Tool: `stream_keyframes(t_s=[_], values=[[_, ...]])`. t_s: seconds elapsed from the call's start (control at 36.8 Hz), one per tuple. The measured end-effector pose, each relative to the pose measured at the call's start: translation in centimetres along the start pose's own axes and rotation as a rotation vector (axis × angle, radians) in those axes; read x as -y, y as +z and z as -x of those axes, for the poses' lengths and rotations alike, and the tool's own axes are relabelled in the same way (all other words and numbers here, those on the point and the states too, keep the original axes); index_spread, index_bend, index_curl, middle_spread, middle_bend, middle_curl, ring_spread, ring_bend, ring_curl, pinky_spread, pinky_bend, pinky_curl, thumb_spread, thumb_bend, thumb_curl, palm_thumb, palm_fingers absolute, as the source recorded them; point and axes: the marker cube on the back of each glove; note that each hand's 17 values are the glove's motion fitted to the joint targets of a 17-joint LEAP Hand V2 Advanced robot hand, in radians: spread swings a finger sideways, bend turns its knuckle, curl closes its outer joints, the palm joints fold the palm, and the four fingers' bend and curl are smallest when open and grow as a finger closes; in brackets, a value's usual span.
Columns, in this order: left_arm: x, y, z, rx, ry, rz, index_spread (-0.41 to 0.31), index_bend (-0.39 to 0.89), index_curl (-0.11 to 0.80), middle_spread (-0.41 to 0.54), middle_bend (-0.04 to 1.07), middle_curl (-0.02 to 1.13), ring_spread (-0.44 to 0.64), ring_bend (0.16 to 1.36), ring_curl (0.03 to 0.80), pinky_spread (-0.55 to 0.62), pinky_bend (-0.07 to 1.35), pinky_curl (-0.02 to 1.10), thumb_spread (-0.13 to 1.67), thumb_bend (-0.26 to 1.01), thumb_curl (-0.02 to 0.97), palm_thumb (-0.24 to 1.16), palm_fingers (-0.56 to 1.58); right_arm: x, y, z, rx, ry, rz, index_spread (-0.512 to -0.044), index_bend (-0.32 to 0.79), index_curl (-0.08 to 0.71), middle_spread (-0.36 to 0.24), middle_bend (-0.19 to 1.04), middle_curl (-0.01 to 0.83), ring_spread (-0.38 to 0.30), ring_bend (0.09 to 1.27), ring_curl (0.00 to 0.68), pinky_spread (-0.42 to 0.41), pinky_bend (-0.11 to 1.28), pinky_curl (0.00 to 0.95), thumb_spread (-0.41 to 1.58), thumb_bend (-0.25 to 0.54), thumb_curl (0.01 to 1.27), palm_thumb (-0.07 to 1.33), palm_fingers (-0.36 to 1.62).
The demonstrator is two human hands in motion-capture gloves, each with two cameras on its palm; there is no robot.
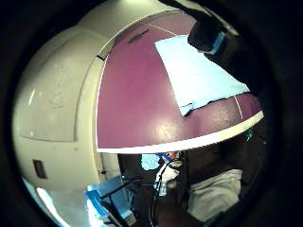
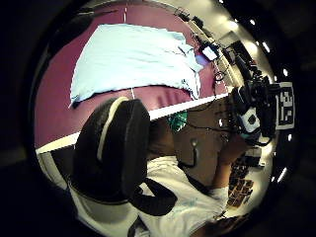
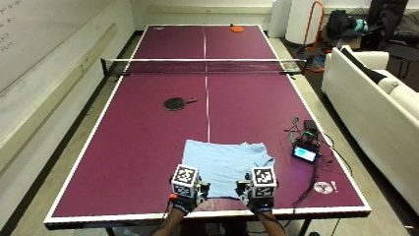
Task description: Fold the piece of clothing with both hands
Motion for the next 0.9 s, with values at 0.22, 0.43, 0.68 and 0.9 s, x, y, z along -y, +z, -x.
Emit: stream_keyframes(t_s=[0.22,0.43,0.68,0.9], values=[[-0.3,0.4,-0.2,0.019,0.015,0.020,-0.071,0.15,0.120,-0.016,0.21,0.18,0.09,0.55,0.219,0.24,0.34,0.17,0.85,0.08,0.061,0.15,0.55,0.8,0.5,1.5,-0.014,-0.005,0.010,-0.300,0.19,0.151,-0.034,0.24,0.131,0.089,0.19,0.069,0.202,0.33,0.146,0.87,0.161,0.06,0.27,0.20],[0.5,1.8,-0.1,0.020,0.024,0.035,-0.082,0.14,0.174,-0.009,0.19,0.23,0.11,0.56,0.251,0.29,0.33,0.22,1.06,0.06,0.103,0.16,0.52,0.9,1.4,2.1,-0.027,-0.022,0.035,-0.344,0.17,0.204,-0.035,0.23,0.187,0.109,0.20,0.100,0.239,0.33,0.194,1.11,0.142,0.09,0.28,0.18],[-0.2,0.9,0.1,0.034,0.012,0.035,-0.086,0.14,0.212,0.001,0.18,0.27,0.13,0.57,0.272,0.32,0.34,0.26,1.17,0.03,0.137,0.17,0.49,0.7,1.0,1.3,-0.027,0.009,0.057,-0.361,0.16,0.236,-0.035,0.22,0.232,0.118,0.20,0.132,0.253,0.33,0.233,1.22,0.111,0.12,0.29,0.16],[-0.5,0.8,-0.2,0.008,0.014,0.041,-0.088,0.13,0.234,0.003,0.18,0.29,0.13,0.57,0.284,0.33,0.34,0.28,1.20,0.00,0.166,0.18,0.47,0.7,1.8,1.3,-0.036,-0.023,0.066,-0.364,0.14,0.248,-0.036,0.22,0.264,0.122,0.21,0.156,0.258,0.35,0.263,1.26,0.075,0.14,0.29,0.14]])
